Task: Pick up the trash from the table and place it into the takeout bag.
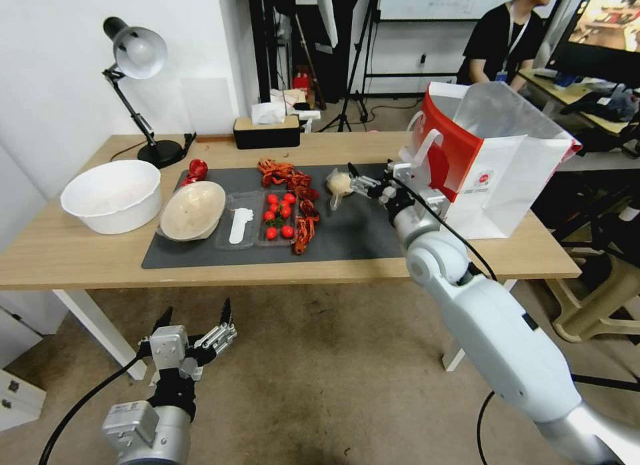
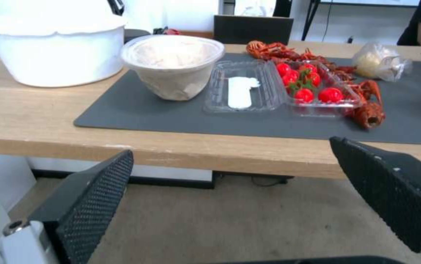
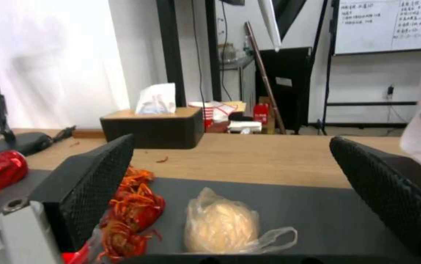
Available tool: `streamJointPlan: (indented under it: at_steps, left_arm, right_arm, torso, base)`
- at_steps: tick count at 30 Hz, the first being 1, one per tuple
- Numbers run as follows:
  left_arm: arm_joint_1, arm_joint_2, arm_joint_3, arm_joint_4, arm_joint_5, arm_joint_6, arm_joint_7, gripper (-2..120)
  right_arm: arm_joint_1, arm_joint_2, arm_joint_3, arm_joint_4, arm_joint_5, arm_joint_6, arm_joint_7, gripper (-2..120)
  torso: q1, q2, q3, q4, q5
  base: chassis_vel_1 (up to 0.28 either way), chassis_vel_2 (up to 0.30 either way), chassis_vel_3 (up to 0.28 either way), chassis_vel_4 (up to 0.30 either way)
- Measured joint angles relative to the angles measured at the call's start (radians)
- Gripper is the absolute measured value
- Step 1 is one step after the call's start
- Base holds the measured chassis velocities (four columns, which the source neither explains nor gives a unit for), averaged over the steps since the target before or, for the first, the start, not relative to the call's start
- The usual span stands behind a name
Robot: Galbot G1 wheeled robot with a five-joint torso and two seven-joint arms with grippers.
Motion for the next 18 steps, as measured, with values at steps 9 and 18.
streamJointPlan:
  at_steps: [9, 18]
  left_arm:
    - [0.0, -0.002, -0.002, 0.0, 0.0, -0.001, -0.001, 100]
    - [0.002, 0.001, -0.001, 0.0, -0.001, -0.003, -0.001, 100]
  right_arm:
    - [0.066, 0.018, -0.03, -0.1, 0.003, -0.029, -0.013, 100]
    - [0.089, 0.017, -0.036, -0.142, 0.002, -0.164, -0.061, 100]
  torso:
    - [0.0, 0.0, 0.0, 0.0, 0.0001]
    - [0.0, 0.0, 0.0, 0.0, 0.0001]
  base:
    - [0.0, 0.0, 0.0, 0.0]
    - [0.0, 0.0, 0.0, 0.0]
